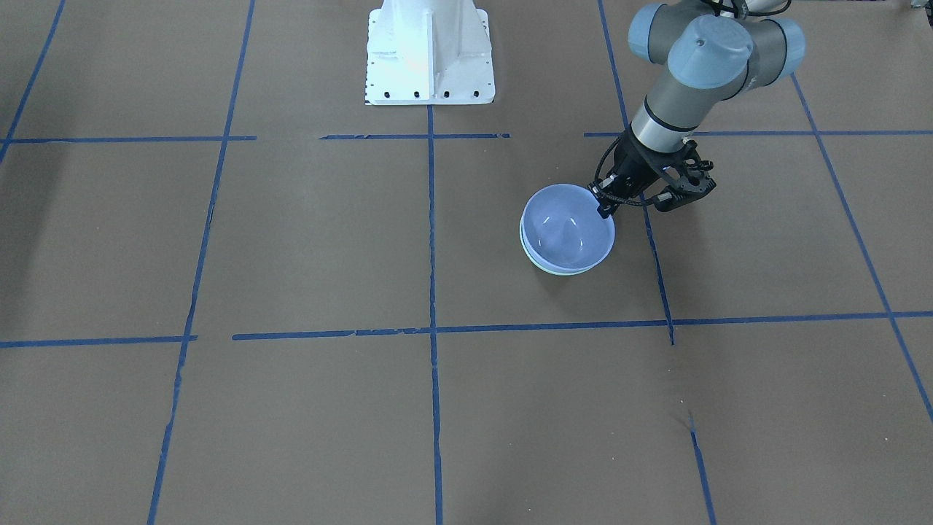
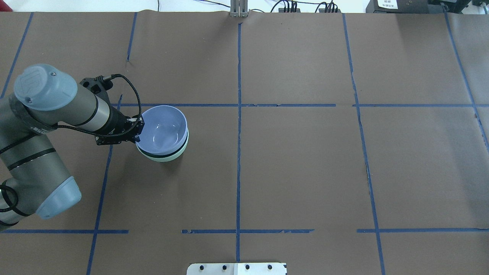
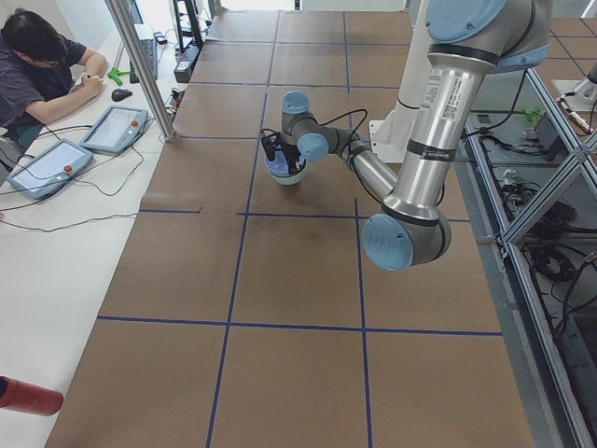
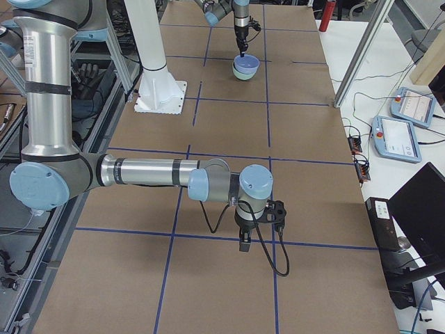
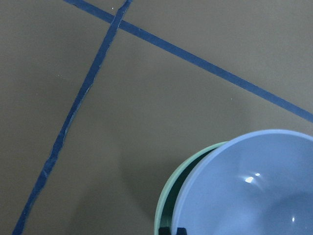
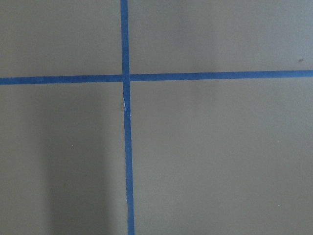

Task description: Stack blue bowl on green bowl

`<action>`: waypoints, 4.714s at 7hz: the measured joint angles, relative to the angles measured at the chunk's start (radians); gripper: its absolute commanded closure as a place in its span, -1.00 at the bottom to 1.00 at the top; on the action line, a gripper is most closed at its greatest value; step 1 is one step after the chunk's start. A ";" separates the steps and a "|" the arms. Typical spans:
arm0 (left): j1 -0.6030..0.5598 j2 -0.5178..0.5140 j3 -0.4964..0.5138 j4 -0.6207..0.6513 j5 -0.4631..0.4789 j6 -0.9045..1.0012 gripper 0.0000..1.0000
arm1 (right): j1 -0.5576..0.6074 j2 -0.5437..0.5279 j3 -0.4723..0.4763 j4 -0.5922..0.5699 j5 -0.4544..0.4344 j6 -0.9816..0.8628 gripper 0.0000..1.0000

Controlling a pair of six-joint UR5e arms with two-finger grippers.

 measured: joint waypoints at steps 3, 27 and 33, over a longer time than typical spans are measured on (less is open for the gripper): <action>0.005 0.013 -0.006 -0.007 0.003 0.009 1.00 | 0.000 0.000 0.000 0.000 0.000 -0.001 -1.00; -0.920 0.498 0.107 0.173 -0.360 1.675 -1.00 | 0.000 0.000 0.000 0.000 0.000 0.000 -1.00; -0.921 0.501 0.097 0.171 -0.360 1.677 -1.00 | 0.000 0.000 0.000 0.000 0.000 0.000 -1.00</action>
